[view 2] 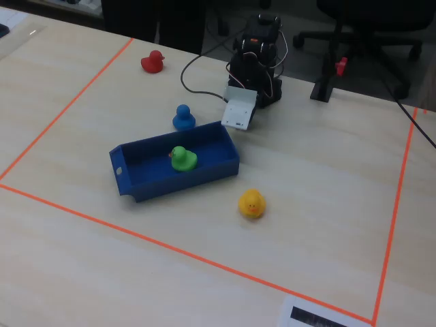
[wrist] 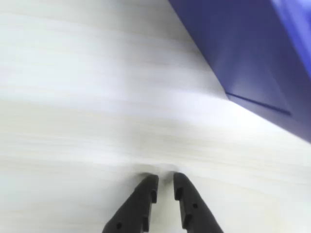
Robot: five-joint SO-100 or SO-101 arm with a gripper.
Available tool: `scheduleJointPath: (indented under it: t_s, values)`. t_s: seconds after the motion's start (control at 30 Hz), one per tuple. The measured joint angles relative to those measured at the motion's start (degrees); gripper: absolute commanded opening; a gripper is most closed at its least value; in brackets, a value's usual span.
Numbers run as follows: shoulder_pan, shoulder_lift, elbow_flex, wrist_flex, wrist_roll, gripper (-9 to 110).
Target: Grasp green duck and put it into box.
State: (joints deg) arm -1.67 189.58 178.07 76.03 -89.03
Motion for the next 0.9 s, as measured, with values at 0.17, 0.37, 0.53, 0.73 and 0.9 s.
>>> scheduleJointPath:
  t_s: [0.17, 0.37, 0.53, 0.73, 0.9]
  values:
    - [0.0, 0.0, 0.0, 0.1, 0.0, 4]
    - [0.0, 0.0, 0.0, 0.1, 0.0, 5]
    - [0.1, 0.0, 0.0, 0.1, 0.0, 5]
    - [0.1, 0.0, 0.0, 0.1, 0.0, 5]
    - [0.1, 0.0, 0.0, 0.1, 0.0, 5]
